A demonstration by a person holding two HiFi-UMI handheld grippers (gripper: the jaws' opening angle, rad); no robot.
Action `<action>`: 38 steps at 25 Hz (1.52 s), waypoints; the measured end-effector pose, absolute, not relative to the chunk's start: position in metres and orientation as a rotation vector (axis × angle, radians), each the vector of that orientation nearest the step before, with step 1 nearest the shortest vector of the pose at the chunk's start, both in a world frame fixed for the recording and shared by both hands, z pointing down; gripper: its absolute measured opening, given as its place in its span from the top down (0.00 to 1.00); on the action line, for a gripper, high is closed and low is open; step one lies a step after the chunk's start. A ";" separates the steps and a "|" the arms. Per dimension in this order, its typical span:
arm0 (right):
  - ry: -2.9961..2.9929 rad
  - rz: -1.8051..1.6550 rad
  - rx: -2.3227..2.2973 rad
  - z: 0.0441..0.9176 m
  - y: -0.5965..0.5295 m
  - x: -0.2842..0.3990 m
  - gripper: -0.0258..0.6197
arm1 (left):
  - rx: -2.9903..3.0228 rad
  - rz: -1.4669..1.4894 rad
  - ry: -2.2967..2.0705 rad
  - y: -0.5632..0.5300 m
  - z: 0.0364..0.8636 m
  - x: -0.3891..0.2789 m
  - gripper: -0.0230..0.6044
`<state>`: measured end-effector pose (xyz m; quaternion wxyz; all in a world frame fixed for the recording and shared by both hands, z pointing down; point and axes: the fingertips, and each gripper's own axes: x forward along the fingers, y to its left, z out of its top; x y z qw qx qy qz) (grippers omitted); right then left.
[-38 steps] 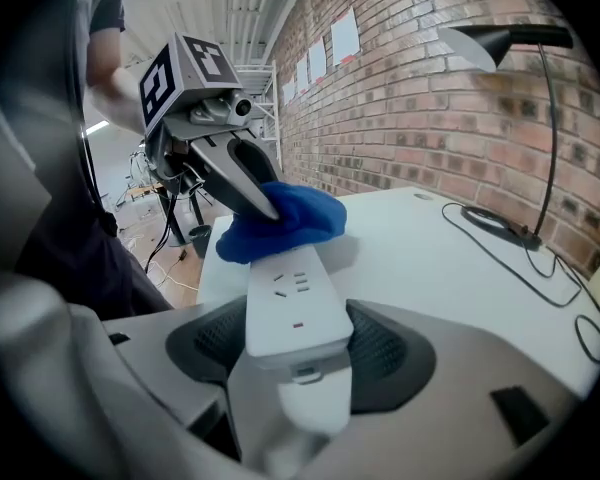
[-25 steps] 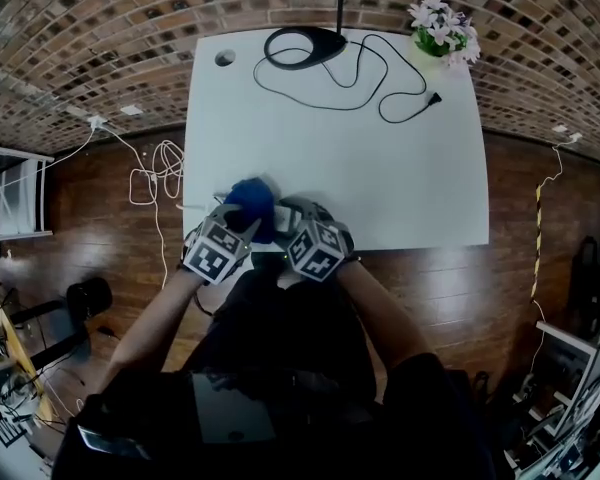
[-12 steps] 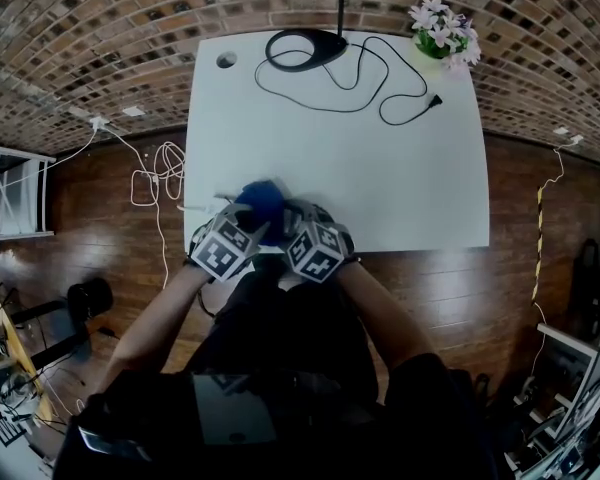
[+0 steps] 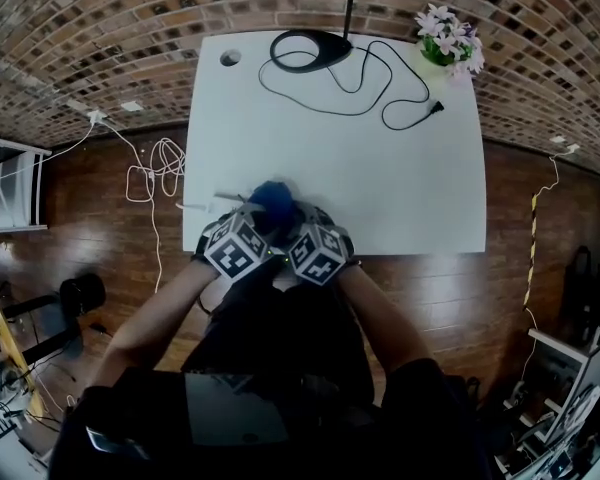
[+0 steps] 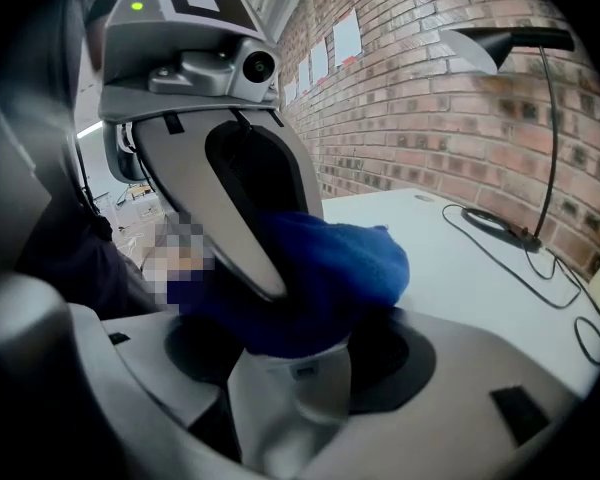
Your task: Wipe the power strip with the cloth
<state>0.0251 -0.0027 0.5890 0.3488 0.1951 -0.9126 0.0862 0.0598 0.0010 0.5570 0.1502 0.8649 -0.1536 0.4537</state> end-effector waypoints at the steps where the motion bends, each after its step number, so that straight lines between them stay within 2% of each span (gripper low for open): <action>1: -2.365 0.223 0.505 0.589 -0.003 0.026 0.49 | 2.491 1.294 -0.430 0.001 0.556 0.063 0.84; 23: -2.365 0.217 0.521 0.588 -0.005 0.026 0.48 | 2.504 1.259 -0.380 0.000 0.555 0.071 0.84; 38: -2.356 0.241 0.528 0.588 -0.005 0.026 0.49 | 2.432 1.060 -0.501 -0.007 0.548 0.064 0.85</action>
